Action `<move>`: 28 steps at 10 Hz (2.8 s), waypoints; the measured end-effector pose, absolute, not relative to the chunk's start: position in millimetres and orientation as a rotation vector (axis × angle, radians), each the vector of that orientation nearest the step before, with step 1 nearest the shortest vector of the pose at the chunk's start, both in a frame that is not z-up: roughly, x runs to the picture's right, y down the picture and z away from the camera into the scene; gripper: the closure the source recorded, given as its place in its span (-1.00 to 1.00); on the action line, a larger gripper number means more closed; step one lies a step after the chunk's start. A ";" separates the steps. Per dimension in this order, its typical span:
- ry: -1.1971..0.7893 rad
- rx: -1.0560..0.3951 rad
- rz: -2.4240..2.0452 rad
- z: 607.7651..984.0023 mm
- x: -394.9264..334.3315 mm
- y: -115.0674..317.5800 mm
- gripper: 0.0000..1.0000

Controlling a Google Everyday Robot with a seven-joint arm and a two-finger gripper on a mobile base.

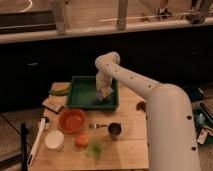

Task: Wipe tray with sponge

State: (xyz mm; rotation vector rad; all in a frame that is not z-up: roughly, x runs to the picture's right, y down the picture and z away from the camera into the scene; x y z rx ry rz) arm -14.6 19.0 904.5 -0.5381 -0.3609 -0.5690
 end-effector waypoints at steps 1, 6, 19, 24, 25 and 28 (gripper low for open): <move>-0.361 -0.536 -0.570 906.2 -11.4 16.7 0.75; -0.369 -0.529 -0.594 905.3 -12.9 19.4 0.79; -0.383 -0.514 -0.636 908.2 -9.2 19.1 0.76; -0.386 -0.508 -0.650 909.4 -7.6 17.7 0.92; -0.387 -0.507 -0.652 910.1 -7.2 17.3 0.92; -0.388 -0.504 -0.660 910.6 -7.0 17.3 0.92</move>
